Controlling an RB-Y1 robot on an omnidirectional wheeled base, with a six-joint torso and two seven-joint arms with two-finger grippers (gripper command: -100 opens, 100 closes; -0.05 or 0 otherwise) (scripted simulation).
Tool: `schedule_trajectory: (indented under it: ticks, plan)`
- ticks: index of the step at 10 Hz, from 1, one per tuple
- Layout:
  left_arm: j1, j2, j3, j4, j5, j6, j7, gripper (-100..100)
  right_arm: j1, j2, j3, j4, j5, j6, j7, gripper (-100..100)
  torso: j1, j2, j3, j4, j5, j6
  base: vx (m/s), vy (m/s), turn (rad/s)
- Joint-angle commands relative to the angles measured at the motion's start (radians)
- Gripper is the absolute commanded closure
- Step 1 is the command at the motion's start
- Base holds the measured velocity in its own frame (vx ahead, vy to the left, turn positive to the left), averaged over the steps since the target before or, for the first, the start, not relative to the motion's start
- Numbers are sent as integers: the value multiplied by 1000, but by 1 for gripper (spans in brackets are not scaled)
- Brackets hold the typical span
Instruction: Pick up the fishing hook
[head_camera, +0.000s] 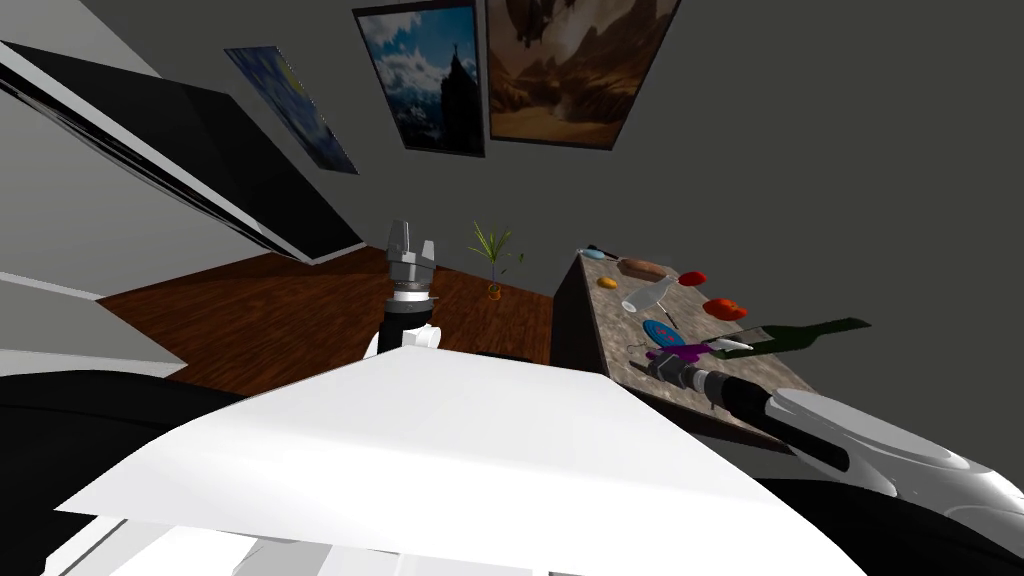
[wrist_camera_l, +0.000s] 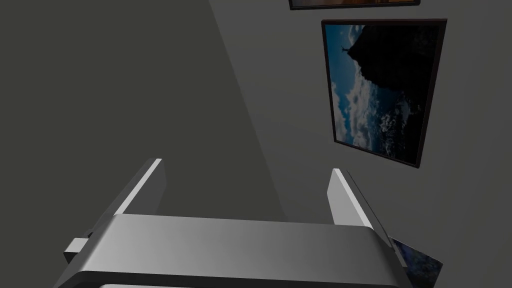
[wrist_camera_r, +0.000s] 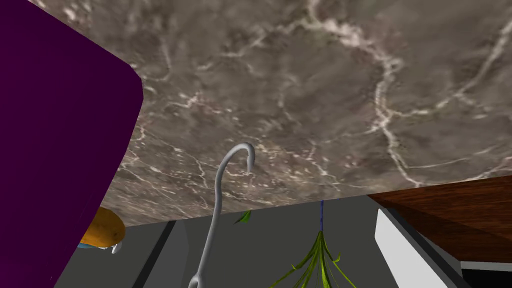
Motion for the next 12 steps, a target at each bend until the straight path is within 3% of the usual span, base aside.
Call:
schedule_trajectory:
  ticks: [1,2,3,4,5,10,11,12]
  plan:
    - [0,0,0,0,0,0,0,0,-19,-39,4,39,11,-23,3,-100,0,0,0,0,0,0,99,37,34]
    - [0,0,0,0,0,0,0,0,-19,-53,2,48,14,-26,4,-100,0,2,1,0,0,0,62,18,29]
    - [0,0,0,0,0,0,0,0,-27,-37,9,49,14,-27,7,-100,-1,4,2,1,0,0,24,4,6]
    - [0,0,0,0,0,0,0,0,-27,-38,8,50,14,-28,8,0,-2,7,4,2,-1,1,6,1,0]
    - [0,0,0,0,0,0,0,0,-23,-39,19,28,14,2,-2,-100,-2,9,5,2,-1,1,-2,-19,80]
    - [0,0,0,0,0,0,0,0,-8,-42,57,-47,16,107,-36,-100,-5,11,7,3,-2,1,-15,-36,67]
    - [0,0,0,0,0,0,0,0,-6,-42,63,-58,16,122,-41,-100,-5,11,6,3,-2,0,-14,-38,56]
    - [0,0,0,0,0,0,0,0,-1,-43,53,-53,14,109,-36,-100,-5,11,6,3,-2,1,-6,-16,7]
